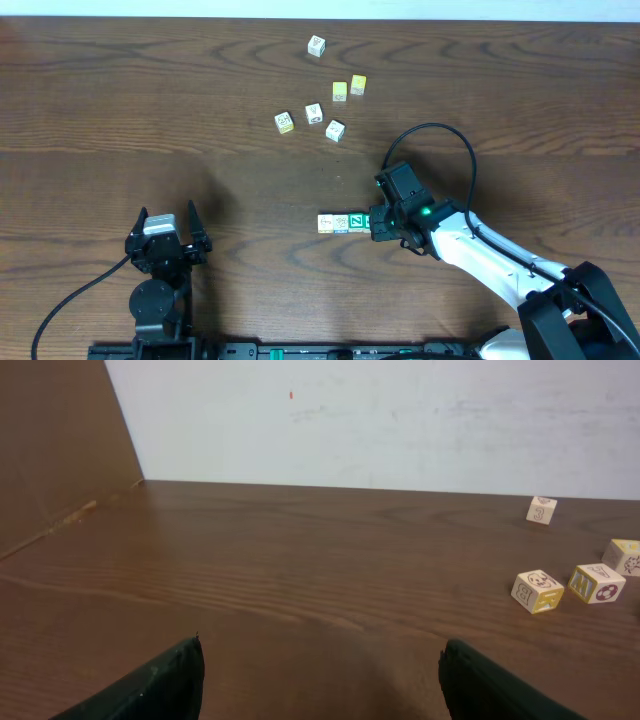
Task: Lift 4 blocks
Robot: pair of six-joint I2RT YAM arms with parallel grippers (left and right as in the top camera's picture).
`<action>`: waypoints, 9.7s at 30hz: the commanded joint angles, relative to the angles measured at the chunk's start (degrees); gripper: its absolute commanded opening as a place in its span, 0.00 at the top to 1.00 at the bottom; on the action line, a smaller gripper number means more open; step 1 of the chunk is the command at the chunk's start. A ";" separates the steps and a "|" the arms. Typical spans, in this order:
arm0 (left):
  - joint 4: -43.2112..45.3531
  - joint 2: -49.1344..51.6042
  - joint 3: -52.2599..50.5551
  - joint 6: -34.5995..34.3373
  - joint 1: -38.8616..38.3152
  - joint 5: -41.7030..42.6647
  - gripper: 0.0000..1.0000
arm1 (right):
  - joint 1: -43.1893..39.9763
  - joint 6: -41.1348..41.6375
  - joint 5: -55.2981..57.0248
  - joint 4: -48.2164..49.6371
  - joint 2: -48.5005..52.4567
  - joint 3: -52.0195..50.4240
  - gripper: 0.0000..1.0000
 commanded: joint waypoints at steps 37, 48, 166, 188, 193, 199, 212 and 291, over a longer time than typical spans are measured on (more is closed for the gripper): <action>-5.68 5.33 11.61 -12.31 -0.04 16.17 0.25 | -4.83 -3.41 1.46 -2.78 -3.17 1.25 0.99; -1.53 10.49 27.80 -11.74 -0.04 16.39 0.24 | -5.57 -7.08 9.25 -16.65 -16.24 10.49 0.99; -22.10 59.25 34.77 -6.43 -14.64 31.78 0.73 | -7.34 -5.84 4.37 -15.19 -14.14 6.43 0.99; -23.39 61.37 34.38 -12.52 -14.80 24.35 0.93 | -13.44 -4.33 -5.44 -15.45 -14.03 6.43 0.99; -21.05 67.30 34.36 -12.87 -16.83 24.70 0.93 | -13.44 -4.31 -4.94 -15.69 -13.25 6.38 0.99; -15.54 74.42 34.36 -17.03 -19.96 24.72 0.93 | -13.75 -4.35 -2.67 -15.67 -11.17 6.34 0.99; -13.99 76.46 34.36 -17.57 -22.77 24.65 0.93 | -14.19 -5.46 -3.63 -14.01 -7.08 5.55 0.99; -4.55 82.51 31.04 -25.81 -26.47 25.81 0.93 | -10.58 -2.58 -10.71 -7.58 -0.79 -0.35 0.99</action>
